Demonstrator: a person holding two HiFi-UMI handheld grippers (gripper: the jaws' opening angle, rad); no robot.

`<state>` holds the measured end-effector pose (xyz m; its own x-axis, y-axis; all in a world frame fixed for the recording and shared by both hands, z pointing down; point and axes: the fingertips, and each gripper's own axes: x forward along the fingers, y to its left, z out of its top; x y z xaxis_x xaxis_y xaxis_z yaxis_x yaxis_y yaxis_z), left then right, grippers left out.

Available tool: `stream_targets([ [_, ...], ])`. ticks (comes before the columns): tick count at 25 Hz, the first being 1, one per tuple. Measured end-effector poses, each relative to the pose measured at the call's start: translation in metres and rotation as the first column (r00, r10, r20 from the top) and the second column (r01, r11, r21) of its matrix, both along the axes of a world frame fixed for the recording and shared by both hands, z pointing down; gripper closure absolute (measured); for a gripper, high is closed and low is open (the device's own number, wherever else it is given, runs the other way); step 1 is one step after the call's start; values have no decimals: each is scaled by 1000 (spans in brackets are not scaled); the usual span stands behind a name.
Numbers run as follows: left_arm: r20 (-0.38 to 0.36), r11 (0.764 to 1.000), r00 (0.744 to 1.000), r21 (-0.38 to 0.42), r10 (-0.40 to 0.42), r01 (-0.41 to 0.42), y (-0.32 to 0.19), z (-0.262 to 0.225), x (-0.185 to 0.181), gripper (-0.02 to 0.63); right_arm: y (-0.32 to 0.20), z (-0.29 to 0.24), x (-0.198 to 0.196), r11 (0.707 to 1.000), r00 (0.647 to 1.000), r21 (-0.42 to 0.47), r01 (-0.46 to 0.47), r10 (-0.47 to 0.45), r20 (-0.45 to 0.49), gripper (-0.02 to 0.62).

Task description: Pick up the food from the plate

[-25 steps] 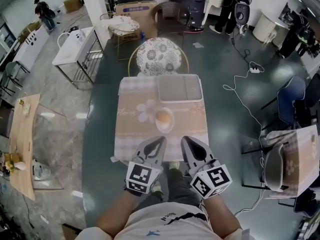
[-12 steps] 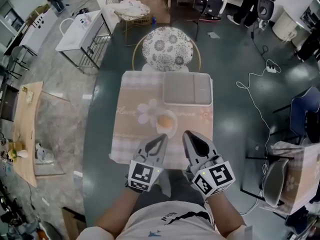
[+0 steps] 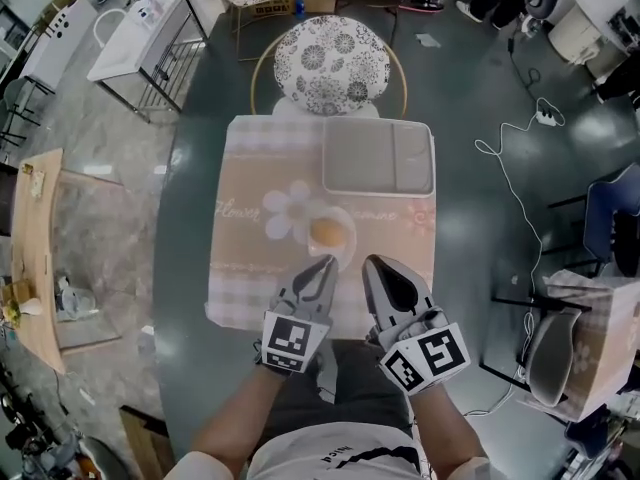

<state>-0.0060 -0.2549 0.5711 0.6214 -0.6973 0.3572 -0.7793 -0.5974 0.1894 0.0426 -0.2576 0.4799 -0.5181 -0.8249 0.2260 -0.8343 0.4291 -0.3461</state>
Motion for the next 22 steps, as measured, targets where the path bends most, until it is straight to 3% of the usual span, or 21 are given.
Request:
stream_targets([
  [5, 0, 999, 1000, -21, 27, -27, -6, 41, 9, 578, -3, 31, -1, 999, 999, -5, -42, 42, 18, 581],
  [9, 37, 1000, 999, -16, -6, 7, -20, 70, 10, 372, -7, 46, 5, 998, 998, -3, -67, 67, 23, 581],
  [12, 71, 1000, 997, -2, -31, 31, -32, 93, 9, 305, -10, 54, 11, 997, 996, 10, -82, 81, 35, 581],
  [22, 108, 997, 992, -9, -70, 72, -53, 147, 12, 238, -17, 79, 21, 997, 996, 26, -74, 73, 41, 581],
])
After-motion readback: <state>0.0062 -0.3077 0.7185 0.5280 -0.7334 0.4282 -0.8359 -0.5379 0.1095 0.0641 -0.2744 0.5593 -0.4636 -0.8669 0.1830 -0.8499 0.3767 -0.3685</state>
